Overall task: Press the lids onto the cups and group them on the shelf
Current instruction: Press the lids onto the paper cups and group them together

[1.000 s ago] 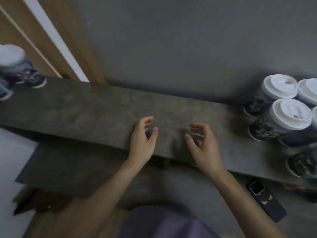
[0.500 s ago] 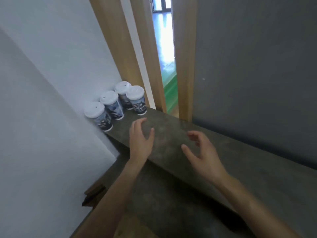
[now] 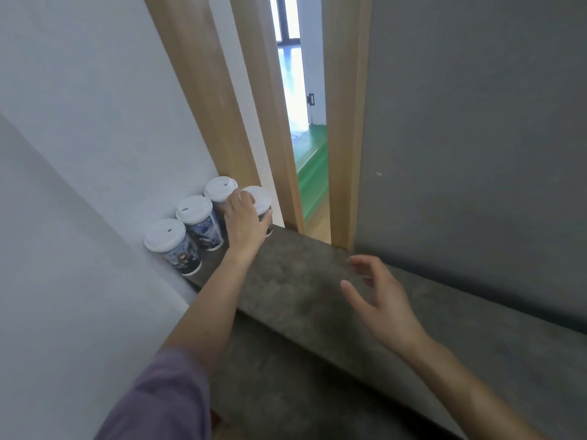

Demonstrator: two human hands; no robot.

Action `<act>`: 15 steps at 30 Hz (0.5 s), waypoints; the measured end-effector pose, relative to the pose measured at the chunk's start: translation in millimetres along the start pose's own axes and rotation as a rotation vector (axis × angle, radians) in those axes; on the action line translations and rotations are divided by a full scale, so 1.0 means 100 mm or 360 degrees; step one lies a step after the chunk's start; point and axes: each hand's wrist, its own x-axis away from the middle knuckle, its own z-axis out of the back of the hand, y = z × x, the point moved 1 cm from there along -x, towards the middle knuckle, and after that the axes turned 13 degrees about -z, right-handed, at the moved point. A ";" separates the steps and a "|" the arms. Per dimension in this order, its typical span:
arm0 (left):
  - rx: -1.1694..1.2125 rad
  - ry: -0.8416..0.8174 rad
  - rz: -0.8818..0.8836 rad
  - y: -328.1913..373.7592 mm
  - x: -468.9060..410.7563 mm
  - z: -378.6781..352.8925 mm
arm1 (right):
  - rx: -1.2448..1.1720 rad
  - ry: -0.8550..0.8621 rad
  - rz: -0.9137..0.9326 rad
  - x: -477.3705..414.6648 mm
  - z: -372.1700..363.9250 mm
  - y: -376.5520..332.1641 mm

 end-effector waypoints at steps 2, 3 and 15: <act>0.0113 -0.0004 0.0016 0.04 0.02 0.02 | 0.0011 0.0011 -0.0012 0.01 0.04 0.06; 0.0144 -0.0021 0.0003 0.08 0.05 0.04 | 0.0008 0.0012 -0.0016 0.03 0.06 0.09; 0.1464 -0.0726 -0.0512 2.62 1.51 0.26 | -0.0210 0.0193 -0.0249 0.69 0.98 1.06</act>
